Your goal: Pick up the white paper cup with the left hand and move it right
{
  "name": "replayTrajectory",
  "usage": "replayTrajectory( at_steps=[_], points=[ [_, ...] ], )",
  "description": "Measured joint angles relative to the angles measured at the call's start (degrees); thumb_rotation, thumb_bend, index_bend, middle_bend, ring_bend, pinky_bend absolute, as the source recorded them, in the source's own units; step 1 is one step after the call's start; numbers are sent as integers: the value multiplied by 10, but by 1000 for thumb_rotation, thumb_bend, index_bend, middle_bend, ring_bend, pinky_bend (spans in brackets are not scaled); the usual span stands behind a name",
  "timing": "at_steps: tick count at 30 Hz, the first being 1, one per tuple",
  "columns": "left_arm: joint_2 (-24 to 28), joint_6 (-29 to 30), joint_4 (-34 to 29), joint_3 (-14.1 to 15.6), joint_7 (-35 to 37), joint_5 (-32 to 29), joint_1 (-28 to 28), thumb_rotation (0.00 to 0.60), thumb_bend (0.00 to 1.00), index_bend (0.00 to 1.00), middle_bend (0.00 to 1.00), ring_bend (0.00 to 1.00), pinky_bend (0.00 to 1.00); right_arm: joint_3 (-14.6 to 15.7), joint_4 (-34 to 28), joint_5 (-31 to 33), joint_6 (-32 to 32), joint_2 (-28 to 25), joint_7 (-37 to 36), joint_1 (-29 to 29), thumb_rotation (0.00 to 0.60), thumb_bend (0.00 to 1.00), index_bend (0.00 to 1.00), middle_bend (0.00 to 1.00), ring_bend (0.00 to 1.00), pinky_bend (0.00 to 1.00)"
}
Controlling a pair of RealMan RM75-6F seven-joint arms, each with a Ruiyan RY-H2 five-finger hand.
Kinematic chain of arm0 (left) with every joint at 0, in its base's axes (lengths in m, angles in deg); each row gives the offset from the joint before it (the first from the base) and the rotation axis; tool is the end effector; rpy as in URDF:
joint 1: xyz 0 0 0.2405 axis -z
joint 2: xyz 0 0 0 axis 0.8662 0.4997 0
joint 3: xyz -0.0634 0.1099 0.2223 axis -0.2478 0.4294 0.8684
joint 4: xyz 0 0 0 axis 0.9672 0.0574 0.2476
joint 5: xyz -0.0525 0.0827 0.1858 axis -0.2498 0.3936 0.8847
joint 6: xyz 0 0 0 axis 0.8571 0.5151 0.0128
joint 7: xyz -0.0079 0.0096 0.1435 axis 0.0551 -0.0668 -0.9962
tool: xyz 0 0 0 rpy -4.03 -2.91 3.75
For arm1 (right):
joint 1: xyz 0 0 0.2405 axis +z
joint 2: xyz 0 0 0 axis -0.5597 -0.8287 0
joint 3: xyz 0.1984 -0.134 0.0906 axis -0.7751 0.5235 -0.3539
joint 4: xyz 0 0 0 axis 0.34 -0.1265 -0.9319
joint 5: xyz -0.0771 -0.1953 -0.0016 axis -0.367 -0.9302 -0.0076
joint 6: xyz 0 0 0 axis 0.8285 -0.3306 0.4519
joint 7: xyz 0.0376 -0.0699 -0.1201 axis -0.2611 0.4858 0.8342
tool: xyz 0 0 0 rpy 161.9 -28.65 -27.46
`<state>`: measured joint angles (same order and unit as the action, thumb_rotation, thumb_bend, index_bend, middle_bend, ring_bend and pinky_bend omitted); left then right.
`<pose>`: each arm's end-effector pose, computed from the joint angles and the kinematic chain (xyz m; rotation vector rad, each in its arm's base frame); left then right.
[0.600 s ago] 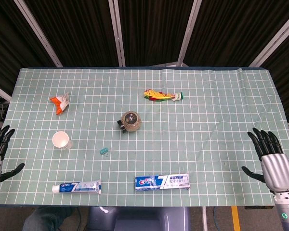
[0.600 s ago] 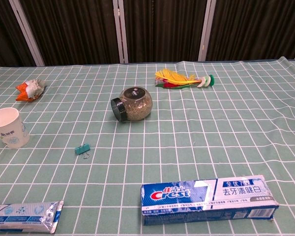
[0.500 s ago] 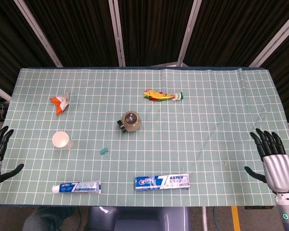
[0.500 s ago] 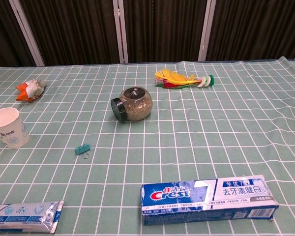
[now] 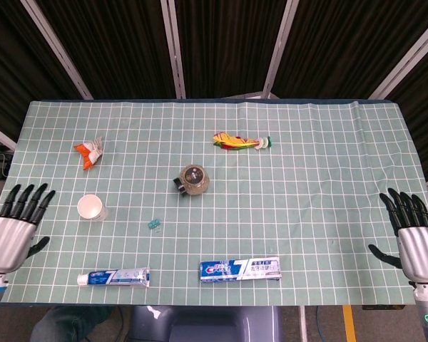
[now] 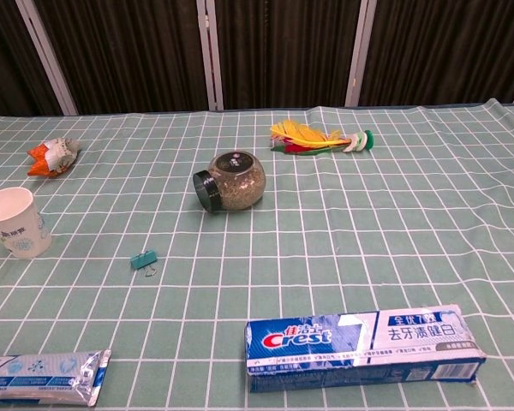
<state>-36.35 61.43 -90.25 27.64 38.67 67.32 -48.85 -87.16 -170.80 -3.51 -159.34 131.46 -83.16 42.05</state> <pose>-0.2769 0.2085 0.1395 -1.7024 -0.3496 -0.7343 -0.2943 -0.1942 0.1787 1.4108 -0.7459 0.9739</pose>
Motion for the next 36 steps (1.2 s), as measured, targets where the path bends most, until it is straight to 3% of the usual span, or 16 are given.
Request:
replayTrajectory(
  at_steps=[6,12,24,28,33,36],
  points=[
    [-24,-99,39,-1,-183,38,62,600,0,52,0,0,5,-6,-4,5,8,-1,7,-1,600,0,0,0,0,0],
    [-61,-180,106,6,-288,58,107,600,0,109,2,0,51,-7,-2,5,12,-3,3,-5,600,0,0,0,0,0],
    [-158,-179,244,22,-288,68,128,600,0,136,13,24,94,-13,-3,4,16,-12,-15,-13,600,0,0,0,0,0],
    [-181,-176,280,28,-280,71,134,600,0,184,82,126,225,-15,-2,7,22,-14,-25,-12,600,0,0,0,0,0],
    [-213,-163,338,34,-271,76,141,600,0,265,203,219,285,-19,0,10,27,-14,-30,-12,600,0,0,0,0,0],
    [-234,-149,371,35,-259,77,143,600,0,369,299,290,319,-20,2,11,30,-14,-32,-12,600,0,0,0,0,0]
  ],
)
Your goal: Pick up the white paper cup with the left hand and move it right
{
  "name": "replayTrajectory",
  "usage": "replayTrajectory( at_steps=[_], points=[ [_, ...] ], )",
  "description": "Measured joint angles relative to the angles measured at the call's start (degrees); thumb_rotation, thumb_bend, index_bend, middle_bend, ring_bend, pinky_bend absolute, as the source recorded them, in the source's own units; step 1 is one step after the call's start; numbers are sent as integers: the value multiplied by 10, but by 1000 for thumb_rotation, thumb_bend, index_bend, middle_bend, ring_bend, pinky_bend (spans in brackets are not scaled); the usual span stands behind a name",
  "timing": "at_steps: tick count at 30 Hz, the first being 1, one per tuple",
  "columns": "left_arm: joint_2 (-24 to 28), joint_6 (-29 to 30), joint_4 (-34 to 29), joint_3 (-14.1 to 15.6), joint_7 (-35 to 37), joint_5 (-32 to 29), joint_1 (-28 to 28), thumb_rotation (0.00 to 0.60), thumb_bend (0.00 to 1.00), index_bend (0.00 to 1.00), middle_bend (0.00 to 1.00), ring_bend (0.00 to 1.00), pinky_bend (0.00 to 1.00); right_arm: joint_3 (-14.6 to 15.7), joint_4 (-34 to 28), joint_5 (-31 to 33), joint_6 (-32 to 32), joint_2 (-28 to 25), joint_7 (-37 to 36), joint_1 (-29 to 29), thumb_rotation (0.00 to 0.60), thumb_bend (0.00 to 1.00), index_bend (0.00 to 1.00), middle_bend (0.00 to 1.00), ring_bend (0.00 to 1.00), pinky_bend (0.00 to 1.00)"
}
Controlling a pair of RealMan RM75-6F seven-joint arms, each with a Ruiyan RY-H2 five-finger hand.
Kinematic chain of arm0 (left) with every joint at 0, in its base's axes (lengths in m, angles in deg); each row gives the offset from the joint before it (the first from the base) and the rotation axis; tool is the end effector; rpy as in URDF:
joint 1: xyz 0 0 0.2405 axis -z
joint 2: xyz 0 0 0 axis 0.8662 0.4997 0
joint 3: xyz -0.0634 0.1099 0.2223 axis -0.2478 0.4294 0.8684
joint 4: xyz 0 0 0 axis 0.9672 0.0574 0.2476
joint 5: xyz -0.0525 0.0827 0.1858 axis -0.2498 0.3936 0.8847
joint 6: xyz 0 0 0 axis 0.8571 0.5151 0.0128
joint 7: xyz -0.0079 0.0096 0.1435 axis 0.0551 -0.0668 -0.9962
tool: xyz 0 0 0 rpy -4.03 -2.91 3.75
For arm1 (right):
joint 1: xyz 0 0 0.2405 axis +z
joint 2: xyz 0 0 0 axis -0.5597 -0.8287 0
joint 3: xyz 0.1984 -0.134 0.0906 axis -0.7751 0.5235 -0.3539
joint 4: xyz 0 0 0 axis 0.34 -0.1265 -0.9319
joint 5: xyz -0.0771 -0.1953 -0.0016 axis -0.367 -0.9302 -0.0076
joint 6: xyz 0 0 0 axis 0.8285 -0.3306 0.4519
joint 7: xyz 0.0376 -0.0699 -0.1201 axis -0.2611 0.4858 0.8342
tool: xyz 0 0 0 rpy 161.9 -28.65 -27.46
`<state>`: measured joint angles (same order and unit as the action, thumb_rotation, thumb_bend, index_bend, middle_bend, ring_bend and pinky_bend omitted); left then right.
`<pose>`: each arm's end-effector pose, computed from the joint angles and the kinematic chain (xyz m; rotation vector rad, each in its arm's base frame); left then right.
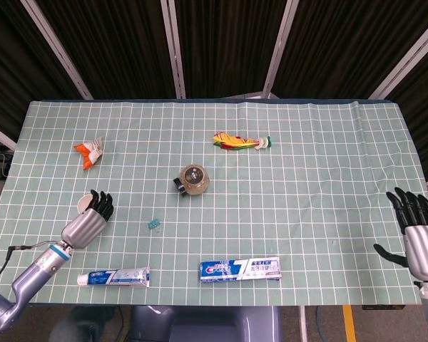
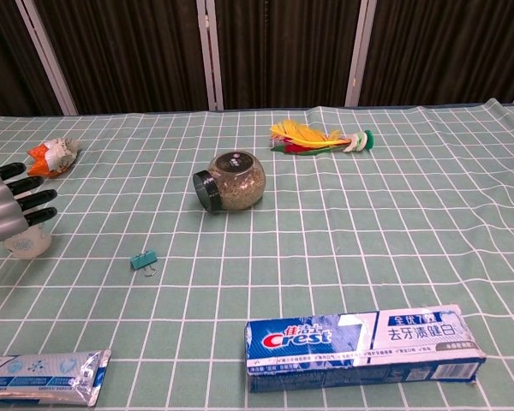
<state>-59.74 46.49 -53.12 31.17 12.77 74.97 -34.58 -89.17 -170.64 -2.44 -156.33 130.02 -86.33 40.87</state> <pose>-0.3028 0.2825 0.0165 -1.9912 0.4641 -0.2227 -0.3024 -0.1960 0.1862 1.3878 -0.7999 0.9620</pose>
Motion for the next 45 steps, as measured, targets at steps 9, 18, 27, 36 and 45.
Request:
replayTrajectory(
  at_steps=[9,18,27,36,45],
  points=[
    [-30,30,45,0,90,-17,1,600,0,478,400,380,383,-1,0,-3,7,2,3,1,600,0,0,0,0,0],
    [-23,59,15,-28,231,-67,-6,600,0,479,401,384,387,0,-2,-7,11,3,8,0,600,0,0,0,0,0],
    [22,-44,-101,-89,598,-212,-9,600,0,480,389,377,387,-1,-3,-6,18,7,19,2,600,0,0,0,0,0],
    [32,-199,-109,-109,873,-283,13,600,0,480,389,377,387,-3,1,2,29,12,32,6,600,0,0,0,0,0],
    [9,-190,-71,-99,870,-272,26,600,0,146,37,14,19,-7,4,7,32,16,34,7,600,0,0,0,0,0]
  ],
)
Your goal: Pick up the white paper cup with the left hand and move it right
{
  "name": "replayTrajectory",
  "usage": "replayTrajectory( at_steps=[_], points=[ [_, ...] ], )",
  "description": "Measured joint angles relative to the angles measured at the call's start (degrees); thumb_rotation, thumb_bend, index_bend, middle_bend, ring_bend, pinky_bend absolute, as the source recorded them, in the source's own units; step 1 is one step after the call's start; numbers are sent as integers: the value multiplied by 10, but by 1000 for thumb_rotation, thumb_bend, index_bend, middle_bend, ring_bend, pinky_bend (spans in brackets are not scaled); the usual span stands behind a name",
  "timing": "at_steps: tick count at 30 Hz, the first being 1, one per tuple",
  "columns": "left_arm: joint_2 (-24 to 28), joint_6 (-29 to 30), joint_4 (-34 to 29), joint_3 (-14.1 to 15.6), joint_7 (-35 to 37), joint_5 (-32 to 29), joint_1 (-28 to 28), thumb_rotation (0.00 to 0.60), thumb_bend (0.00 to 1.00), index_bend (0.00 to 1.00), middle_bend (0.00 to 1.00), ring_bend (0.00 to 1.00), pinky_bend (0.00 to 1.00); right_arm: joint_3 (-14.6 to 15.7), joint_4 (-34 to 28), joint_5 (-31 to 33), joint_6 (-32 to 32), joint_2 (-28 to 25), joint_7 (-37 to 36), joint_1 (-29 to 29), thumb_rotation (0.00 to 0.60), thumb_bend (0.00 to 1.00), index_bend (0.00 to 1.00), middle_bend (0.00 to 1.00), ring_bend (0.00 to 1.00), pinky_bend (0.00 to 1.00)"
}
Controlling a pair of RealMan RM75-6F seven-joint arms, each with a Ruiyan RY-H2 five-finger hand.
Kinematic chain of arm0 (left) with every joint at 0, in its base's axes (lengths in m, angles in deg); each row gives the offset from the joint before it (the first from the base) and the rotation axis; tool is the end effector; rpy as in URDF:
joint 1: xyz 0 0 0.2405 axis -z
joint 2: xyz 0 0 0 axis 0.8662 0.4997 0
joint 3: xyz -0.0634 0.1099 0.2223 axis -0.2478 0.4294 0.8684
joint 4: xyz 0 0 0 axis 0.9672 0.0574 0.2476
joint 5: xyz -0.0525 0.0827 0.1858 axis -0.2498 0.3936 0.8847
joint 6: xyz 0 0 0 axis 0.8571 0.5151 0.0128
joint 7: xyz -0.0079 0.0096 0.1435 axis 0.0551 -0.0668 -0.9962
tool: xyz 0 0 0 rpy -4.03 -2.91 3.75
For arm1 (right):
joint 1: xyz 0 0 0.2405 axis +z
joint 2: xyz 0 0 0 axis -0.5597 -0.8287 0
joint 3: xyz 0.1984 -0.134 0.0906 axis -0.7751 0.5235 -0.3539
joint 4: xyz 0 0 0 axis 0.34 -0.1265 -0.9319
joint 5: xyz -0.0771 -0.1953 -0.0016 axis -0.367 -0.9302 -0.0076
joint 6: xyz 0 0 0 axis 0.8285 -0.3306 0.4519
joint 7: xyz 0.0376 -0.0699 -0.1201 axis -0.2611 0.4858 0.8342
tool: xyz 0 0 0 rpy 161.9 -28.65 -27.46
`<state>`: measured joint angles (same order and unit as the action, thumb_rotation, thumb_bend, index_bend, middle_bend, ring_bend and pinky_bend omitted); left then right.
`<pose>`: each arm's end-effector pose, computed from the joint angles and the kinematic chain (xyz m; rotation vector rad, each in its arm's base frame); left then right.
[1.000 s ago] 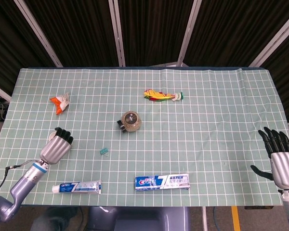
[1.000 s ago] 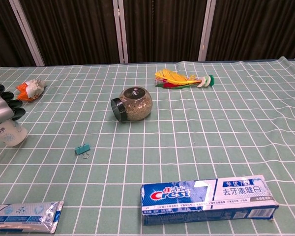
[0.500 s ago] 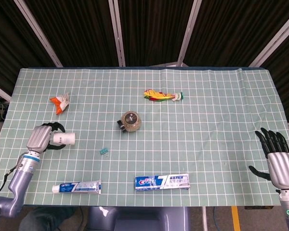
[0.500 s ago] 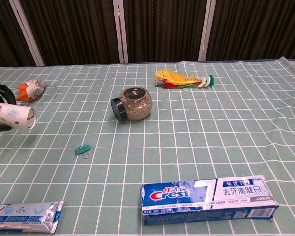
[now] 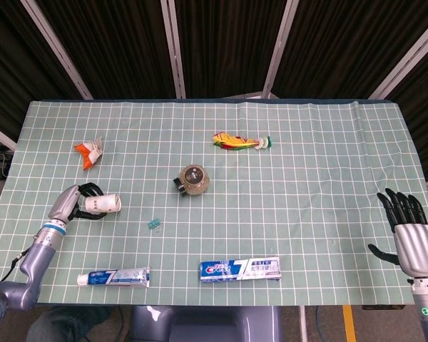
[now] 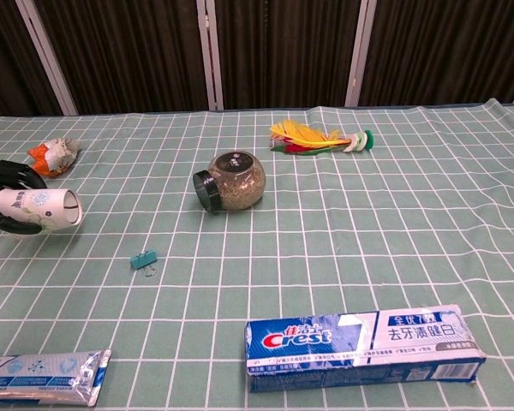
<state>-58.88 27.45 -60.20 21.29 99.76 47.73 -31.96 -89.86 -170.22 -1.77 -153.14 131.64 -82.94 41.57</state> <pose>-0.3212 0.3344 0.0264 -1.3595 -1.5476 -1.0584 -0.3035 -0.2026 0.1730 1.4197 -0.8019 0.9086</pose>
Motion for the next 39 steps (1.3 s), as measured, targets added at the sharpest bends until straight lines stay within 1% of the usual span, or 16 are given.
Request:
replayTrajectory(
  at_steps=[1,3,8,11,14,17,20,21,23,24,27,30,33,34,36,39],
  points=[
    [0,2,1,2,-1,3,0,600,1,60,3,0,0,0,0,0,0,0,0,0,600,0,0,0,0,0],
    [2,11,2,6,-8,11,0,600,1,2,0,0,0,0,0,0,0,1,0,0,600,0,0,0,0,0],
    [9,49,0,12,-46,29,-2,600,0,0,0,0,0,-1,0,1,2,0,0,0,600,0,0,0,0,0],
    [15,77,-3,14,-96,42,-3,600,1,18,0,0,0,-1,-1,2,2,0,0,0,600,0,0,0,0,0],
    [21,105,-11,16,-173,55,-4,600,1,76,0,0,0,-1,-2,2,4,0,1,0,600,0,0,0,0,0],
    [25,127,-33,16,-286,60,-6,600,0,90,0,0,0,0,-3,0,3,-1,2,0,600,0,0,0,0,0],
    [26,145,-60,13,-427,59,-6,600,0,104,0,0,0,0,-3,-2,1,-2,0,-1,600,0,0,0,0,0],
    [25,151,-71,11,-487,57,-6,600,0,104,0,0,0,0,-3,-3,0,-2,-1,-1,600,0,0,0,0,0],
    [22,157,-87,8,-577,52,-3,600,0,104,0,0,0,0,-2,-2,-1,-3,-5,-2,600,0,0,0,0,0],
    [18,159,-96,6,-635,47,-1,600,0,104,0,0,0,0,-2,-2,-1,-4,-7,-2,600,0,0,0,0,0],
    [6,162,-113,-1,-767,29,7,600,1,105,0,0,0,-1,0,0,0,-5,-12,-3,600,0,0,0,0,0],
    [-13,160,-122,-8,-875,6,18,600,1,107,0,0,0,0,-1,1,4,-7,-17,-2,600,0,0,0,0,0],
    [-40,153,-122,-14,-942,-25,33,600,1,108,0,0,0,1,-1,0,6,-7,-16,-1,600,0,0,0,0,0],
    [-48,148,-120,-15,-951,-35,38,600,0,108,0,0,0,1,-1,0,7,-6,-16,-1,600,0,0,0,0,0],
    [-63,139,-115,-17,-960,-54,45,600,0,109,0,0,0,0,0,1,8,-6,-15,-1,600,0,0,0,0,0],
    [-70,131,-113,-19,-958,-73,48,600,0,108,0,0,0,-2,1,5,9,-6,-15,0,600,0,0,0,0,0]
  ],
)
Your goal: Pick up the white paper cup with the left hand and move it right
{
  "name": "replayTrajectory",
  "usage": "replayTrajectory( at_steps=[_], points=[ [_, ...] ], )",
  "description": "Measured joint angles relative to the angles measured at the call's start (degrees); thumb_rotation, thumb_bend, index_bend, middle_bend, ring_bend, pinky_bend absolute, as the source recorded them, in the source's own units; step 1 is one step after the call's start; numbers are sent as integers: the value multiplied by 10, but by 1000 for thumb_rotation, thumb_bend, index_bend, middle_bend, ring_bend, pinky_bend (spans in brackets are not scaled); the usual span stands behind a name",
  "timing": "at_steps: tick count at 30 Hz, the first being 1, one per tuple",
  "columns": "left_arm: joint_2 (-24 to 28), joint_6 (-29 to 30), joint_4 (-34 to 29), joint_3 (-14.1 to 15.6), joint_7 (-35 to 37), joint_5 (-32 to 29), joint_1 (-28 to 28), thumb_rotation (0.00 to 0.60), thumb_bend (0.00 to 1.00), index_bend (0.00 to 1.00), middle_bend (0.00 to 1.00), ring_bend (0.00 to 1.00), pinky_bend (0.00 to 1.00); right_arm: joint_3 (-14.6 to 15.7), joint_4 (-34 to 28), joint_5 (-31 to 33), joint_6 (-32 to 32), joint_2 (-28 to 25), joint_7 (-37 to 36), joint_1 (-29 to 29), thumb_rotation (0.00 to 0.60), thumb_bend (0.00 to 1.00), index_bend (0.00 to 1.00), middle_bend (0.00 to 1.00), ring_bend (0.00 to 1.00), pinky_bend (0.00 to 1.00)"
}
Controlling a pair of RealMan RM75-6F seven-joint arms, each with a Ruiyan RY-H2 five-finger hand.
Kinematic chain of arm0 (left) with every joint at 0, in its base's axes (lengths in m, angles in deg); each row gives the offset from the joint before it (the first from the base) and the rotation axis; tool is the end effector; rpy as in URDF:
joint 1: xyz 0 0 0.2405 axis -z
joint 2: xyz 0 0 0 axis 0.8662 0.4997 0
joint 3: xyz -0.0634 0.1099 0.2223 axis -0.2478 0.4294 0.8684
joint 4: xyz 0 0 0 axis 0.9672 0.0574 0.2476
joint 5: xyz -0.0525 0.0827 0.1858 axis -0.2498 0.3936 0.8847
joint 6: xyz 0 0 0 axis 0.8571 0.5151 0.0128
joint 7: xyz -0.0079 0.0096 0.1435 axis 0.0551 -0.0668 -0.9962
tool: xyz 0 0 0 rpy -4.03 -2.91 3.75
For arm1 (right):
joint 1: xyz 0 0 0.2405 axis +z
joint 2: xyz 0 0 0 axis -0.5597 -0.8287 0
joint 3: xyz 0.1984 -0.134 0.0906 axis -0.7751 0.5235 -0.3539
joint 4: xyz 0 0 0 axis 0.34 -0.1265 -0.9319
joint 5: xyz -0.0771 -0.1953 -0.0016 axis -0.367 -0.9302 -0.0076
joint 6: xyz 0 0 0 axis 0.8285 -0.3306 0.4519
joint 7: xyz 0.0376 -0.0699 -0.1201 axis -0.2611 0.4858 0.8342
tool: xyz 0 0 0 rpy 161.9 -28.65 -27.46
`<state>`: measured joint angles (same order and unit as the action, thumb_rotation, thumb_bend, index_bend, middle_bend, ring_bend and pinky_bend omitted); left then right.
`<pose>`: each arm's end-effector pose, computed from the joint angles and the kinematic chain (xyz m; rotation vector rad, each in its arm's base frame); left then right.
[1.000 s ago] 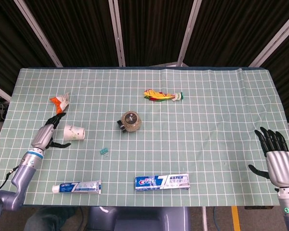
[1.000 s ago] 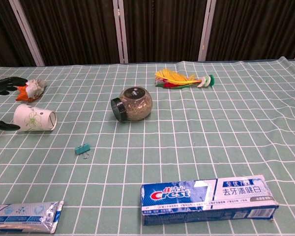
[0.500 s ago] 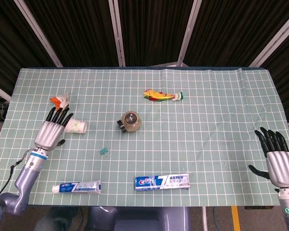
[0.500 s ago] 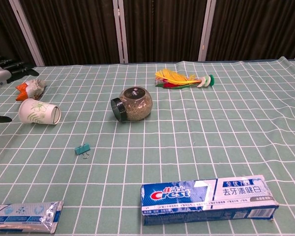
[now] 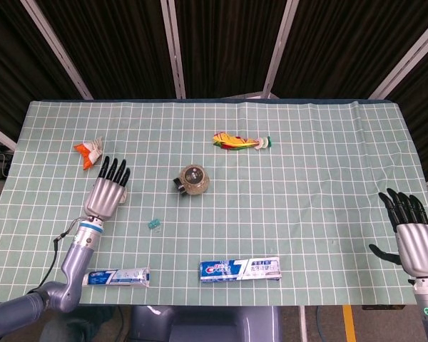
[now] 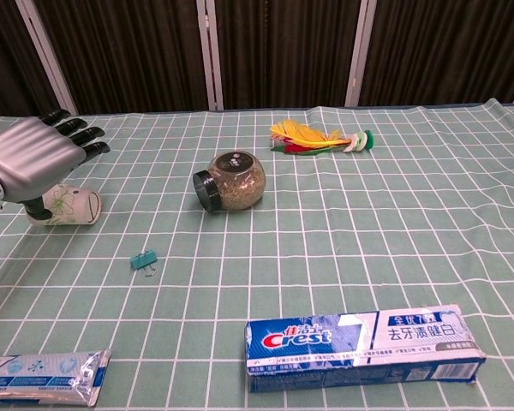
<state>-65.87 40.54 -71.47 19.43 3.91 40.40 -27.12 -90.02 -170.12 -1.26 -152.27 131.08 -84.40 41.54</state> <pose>-0.2216 0.3384 -0.0121 -1.7715 -0.1967 -0.3576 -0.3064 -0.2033 0.1754 1.4138 -0.8259 0.9075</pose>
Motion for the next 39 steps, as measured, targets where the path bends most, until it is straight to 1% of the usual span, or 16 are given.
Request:
replayTrajectory(
  at_steps=[7,11,14,17,18,19,22,25,29,32,35,38,39],
  points=[
    [7,-8,-16,1,2,-27,-1,600,0,132,0,0,7,-1,2,4,6,2,3,2,600,0,0,0,0,0],
    [3,-17,-5,3,1,-40,4,600,0,177,18,22,83,-1,2,4,8,3,4,4,600,0,0,0,0,0],
    [-6,-25,14,6,9,-44,9,600,1,195,63,71,117,-2,3,5,9,3,3,4,600,0,0,0,0,0],
    [-22,-29,46,11,28,-37,16,600,0,234,136,141,163,-2,4,5,11,4,0,5,600,0,0,0,0,0],
    [-28,-28,60,13,36,-33,18,600,0,270,186,183,201,-2,5,5,11,4,0,5,600,0,0,0,0,0],
    [-34,-27,70,15,41,-29,20,600,0,330,246,232,249,-2,5,5,11,4,-1,5,600,0,0,0,0,0],
    [-50,-22,97,20,53,-17,26,600,1,506,385,349,396,-3,6,8,13,3,-4,6,600,0,0,0,0,0],
    [-61,-16,112,23,64,-14,29,600,1,565,434,398,449,-3,7,10,18,2,-11,7,600,0,0,0,0,0],
    [-60,-13,111,24,79,-11,28,600,0,570,438,403,451,-3,7,10,19,2,-10,8,600,0,0,0,0,0],
    [-52,-7,101,23,103,-6,27,600,0,567,436,402,452,-2,7,10,19,2,-9,7,600,0,0,0,0,0],
    [-39,0,77,17,151,-2,22,600,0,564,433,401,451,-2,6,8,16,2,-9,6,600,0,0,0,0,0],
    [-20,5,44,11,230,5,14,600,1,561,431,399,451,-1,4,5,13,1,-10,5,600,0,0,0,0,0],
    [-11,7,32,8,270,8,10,600,0,558,429,396,450,0,3,4,12,1,-10,5,600,0,0,0,0,0]
  ],
)
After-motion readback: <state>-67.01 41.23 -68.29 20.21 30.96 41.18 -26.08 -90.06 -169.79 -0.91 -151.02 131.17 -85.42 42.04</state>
